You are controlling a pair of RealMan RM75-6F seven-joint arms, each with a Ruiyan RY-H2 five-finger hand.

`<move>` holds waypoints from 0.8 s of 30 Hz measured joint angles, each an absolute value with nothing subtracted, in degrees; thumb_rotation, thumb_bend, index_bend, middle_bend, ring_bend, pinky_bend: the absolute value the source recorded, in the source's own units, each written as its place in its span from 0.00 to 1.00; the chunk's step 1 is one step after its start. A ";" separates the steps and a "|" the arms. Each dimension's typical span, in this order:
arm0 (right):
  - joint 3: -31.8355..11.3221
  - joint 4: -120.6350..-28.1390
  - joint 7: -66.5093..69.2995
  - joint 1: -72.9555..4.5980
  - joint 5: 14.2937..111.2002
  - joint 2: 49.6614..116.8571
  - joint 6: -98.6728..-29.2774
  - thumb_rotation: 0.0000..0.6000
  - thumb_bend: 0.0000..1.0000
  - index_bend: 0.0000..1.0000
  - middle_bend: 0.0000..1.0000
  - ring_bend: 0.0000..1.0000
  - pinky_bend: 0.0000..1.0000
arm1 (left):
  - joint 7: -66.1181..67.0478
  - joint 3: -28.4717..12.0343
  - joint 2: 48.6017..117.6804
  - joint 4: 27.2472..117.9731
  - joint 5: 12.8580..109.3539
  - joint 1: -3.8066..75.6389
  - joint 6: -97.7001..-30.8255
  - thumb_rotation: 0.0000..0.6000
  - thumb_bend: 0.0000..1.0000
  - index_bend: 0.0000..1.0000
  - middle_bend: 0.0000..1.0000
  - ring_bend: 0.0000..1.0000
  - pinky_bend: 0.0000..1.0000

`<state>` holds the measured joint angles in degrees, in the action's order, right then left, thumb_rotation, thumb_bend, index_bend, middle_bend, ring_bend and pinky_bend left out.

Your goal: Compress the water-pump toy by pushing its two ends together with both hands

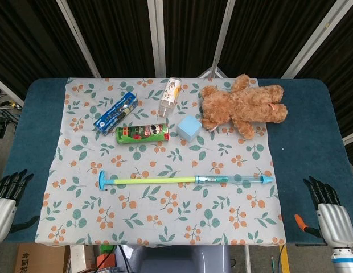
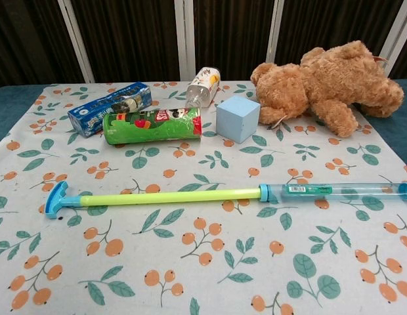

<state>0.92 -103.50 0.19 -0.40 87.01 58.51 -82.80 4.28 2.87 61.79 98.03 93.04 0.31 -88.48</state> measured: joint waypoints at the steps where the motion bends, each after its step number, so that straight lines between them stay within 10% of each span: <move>1: 0.92 -103.48 0.24 -0.39 87.04 58.50 -82.84 1.00 0.33 0.00 0.00 0.00 0.00 | 4.31 2.87 61.80 98.03 93.05 0.31 -88.48 1.00 0.13 0.00 0.00 0.00 0.03; 24: 1.05 -102.98 1.58 -0.22 87.24 58.08 -82.95 1.00 0.33 0.00 0.00 0.00 0.00 | 5.26 3.14 61.79 98.36 94.21 0.36 -88.63 1.00 0.13 0.00 0.00 0.00 0.03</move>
